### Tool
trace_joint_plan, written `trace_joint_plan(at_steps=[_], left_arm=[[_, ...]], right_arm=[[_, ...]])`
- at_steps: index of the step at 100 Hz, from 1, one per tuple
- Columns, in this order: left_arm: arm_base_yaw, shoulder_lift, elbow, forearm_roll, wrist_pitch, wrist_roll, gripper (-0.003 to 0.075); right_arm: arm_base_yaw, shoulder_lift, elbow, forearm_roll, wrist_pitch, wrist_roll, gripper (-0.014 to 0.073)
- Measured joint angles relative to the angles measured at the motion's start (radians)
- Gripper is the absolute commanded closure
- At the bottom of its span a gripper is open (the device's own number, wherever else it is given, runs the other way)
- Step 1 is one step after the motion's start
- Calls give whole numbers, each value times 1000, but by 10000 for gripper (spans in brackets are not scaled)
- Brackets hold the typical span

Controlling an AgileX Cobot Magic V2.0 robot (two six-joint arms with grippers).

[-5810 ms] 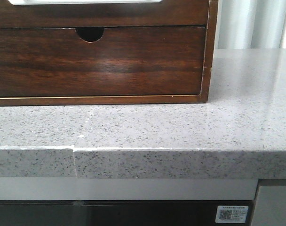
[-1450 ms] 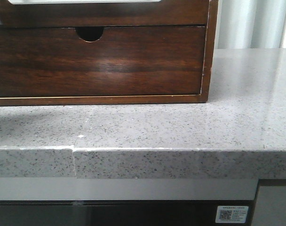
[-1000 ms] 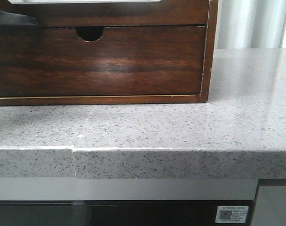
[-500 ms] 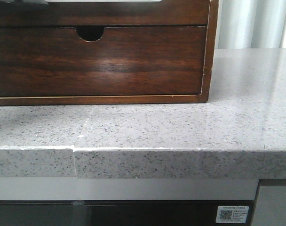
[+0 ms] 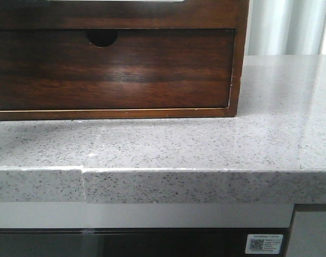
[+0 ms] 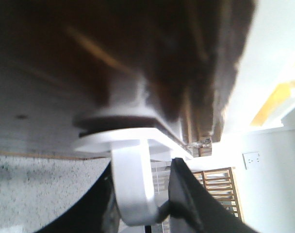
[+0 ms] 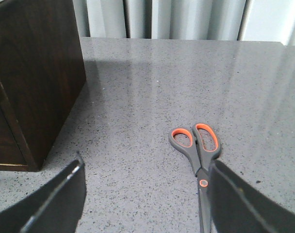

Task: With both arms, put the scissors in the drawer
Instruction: 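Pull the drawer open toward the robot with the left gripper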

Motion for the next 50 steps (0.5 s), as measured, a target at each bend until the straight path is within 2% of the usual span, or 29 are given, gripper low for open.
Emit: trace_joint_plan(at_steps=[50], left_arm=[[0, -445, 319, -6, -20, -11, 741]], right_arm=[[0, 0, 0, 0, 0, 0, 120]])
